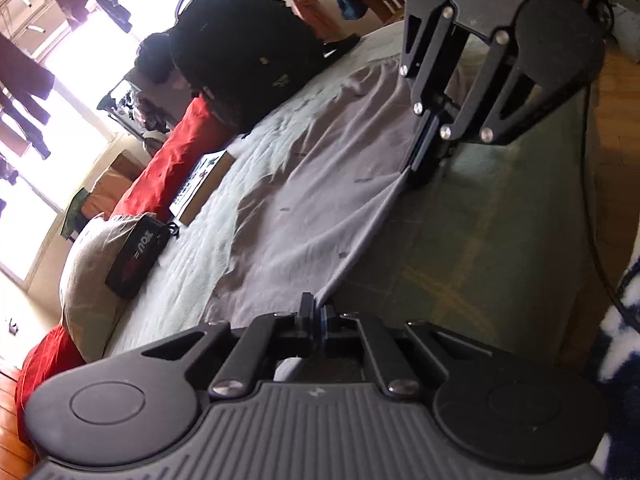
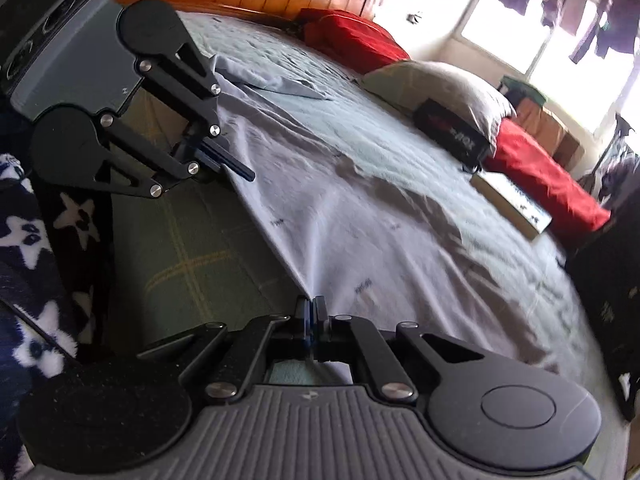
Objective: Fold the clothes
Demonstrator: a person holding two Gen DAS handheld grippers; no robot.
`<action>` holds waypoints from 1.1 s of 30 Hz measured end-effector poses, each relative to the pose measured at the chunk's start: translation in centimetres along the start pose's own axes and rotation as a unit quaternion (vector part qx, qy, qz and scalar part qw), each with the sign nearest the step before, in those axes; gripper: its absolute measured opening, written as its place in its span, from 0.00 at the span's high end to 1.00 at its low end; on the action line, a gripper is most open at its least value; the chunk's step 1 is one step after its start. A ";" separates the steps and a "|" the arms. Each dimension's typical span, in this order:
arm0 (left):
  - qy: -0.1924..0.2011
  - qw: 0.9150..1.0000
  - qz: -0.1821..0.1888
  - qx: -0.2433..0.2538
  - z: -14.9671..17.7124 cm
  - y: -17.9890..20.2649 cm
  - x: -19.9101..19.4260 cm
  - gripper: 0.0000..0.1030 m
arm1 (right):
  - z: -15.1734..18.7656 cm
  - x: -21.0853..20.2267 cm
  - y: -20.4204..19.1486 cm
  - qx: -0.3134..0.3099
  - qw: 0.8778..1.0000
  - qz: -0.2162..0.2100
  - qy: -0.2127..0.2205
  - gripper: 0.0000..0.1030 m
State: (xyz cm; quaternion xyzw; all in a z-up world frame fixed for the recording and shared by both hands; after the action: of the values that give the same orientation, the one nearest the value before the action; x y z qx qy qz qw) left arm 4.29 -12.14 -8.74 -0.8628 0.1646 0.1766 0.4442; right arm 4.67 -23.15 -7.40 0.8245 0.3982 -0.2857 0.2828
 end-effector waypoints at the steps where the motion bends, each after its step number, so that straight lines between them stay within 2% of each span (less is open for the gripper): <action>1: -0.003 1.000 -0.002 0.006 0.1 0.2 0.1 0.98 | 0.3 -0.2 0.1 0.011 1.000 -0.005 0.000 0.97; 2: -0.006 1.000 -0.003 0.012 0.2 0.5 0.2 0.98 | 0.5 -0.7 0.2 0.030 0.999 -0.011 0.002 0.93; 5: -0.012 1.000 -0.002 0.004 0.4 0.5 0.4 0.97 | 1.9 -2.9 1.6 0.112 0.993 -0.018 0.023 0.90; 7: -0.012 1.000 -0.001 0.001 0.5 0.4 0.4 0.97 | 3.7 -4.9 4.2 0.205 0.977 -0.010 0.053 0.82; 9: -0.011 1.000 -0.001 0.006 0.5 0.6 0.4 0.97 | 6.3 -7.0 7.3 0.312 0.946 0.014 0.085 0.75; 10: -0.010 1.000 0.000 0.008 0.5 0.7 0.4 0.98 | 7.6 -7.8 8.8 0.361 0.927 0.025 0.098 0.67; 11: -0.009 1.000 0.001 0.009 0.5 0.8 0.3 0.98 | 9.0 -8.2 9.9 0.399 0.910 0.031 0.110 0.64; 15: -0.009 1.000 0.007 0.010 0.4 0.8 0.2 0.99 | 14.1 -9.7 14.3 0.536 0.828 0.053 0.156 0.64; 17: -0.010 1.000 0.008 0.011 0.4 0.7 0.2 0.99 | 15.0 -9.6 15.2 0.557 0.811 0.054 0.171 0.64; 21: -0.013 1.000 0.009 0.008 0.3 0.7 0.3 0.99 | 15.2 -8.2 16.3 0.568 0.805 0.060 0.161 0.65; 22: -0.014 1.000 0.009 0.008 0.2 0.6 0.3 0.99 | 15.2 -7.8 16.4 0.569 0.805 0.064 0.155 0.70; 23: -0.014 1.000 0.010 0.007 0.2 0.6 0.3 0.99 | 15.2 -7.5 16.5 0.568 0.806 0.067 0.151 0.81; 25: -0.013 1.000 0.013 0.007 0.2 0.6 0.1 0.99 | 15.3 -7.3 16.5 0.564 0.809 0.075 0.145 0.89; 30: -0.002 1.000 0.026 0.009 -0.4 0.3 -0.8 0.99 | 15.4 -8.5 16.9 0.557 0.810 0.094 0.155 0.92; 33: -0.008 0.999 0.034 0.017 -0.3 0.7 -0.5 0.99 | 15.7 -8.7 17.0 0.560 0.811 0.094 0.141 0.91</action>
State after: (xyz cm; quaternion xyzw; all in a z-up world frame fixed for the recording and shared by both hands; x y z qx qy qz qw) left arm 3.60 -12.71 -8.92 -0.8475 0.1935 0.1961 0.4538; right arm 10.15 -47.25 -7.92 0.9049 0.1249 -0.3114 -0.2618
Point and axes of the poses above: each gripper's, at about its wrist camera, not at the fingertips, and x roughly the way its jaws point, y to its right, z to its underside, the point moved 2 cm from there along x, roughly the way its jaws point, and after that the axes turned 8 degrees about -z, right-handed, at the moved point
